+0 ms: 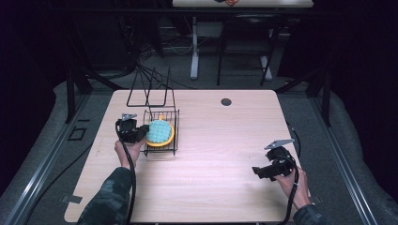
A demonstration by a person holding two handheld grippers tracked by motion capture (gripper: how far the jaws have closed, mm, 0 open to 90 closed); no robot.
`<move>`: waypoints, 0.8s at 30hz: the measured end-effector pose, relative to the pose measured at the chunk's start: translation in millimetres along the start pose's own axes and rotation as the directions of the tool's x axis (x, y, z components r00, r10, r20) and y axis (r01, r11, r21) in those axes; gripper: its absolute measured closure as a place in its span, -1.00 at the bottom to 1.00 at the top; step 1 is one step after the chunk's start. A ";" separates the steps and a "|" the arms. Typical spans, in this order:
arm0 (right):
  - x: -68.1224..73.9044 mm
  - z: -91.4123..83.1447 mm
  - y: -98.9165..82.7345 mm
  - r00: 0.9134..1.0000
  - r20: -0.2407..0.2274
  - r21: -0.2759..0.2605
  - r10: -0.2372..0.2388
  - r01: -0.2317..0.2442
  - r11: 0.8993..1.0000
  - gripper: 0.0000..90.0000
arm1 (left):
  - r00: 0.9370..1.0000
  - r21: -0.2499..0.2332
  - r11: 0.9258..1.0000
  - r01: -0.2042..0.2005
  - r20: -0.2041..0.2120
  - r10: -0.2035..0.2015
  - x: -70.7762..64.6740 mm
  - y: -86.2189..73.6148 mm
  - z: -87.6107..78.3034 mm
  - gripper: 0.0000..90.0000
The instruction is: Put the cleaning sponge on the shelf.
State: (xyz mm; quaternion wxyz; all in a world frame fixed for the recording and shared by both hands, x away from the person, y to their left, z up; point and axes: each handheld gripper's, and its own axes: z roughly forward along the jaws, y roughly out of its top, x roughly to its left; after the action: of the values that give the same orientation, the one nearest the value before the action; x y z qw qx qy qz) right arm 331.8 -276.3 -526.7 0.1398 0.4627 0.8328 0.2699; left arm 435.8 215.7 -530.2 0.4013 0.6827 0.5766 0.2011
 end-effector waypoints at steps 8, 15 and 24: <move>-0.2 0.7 0.0 1.000 -0.002 0.000 -0.001 0.001 1.000 -0.84 | 1.000 0.015 1.000 -0.005 0.013 0.005 -2.1 0.4 5.5 0.58; -1.6 -1.6 -0.5 1.000 -0.005 -0.007 0.009 -0.009 1.000 -0.84 | 1.000 0.030 0.999 -0.020 0.009 0.019 -4.3 2.4 5.4 -0.06; -2.8 -6.4 -1.3 1.000 -0.001 -0.023 0.013 -0.013 1.000 -0.84 | 0.998 0.019 0.998 -0.055 -0.010 0.055 -5.7 5.1 -6.7 -0.42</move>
State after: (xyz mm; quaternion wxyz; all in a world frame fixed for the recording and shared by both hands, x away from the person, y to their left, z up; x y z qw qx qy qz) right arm 329.3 -281.4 -522.2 0.1430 0.4663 0.8267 0.2805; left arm 432.6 212.4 -521.1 0.3862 0.7009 0.5615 0.2104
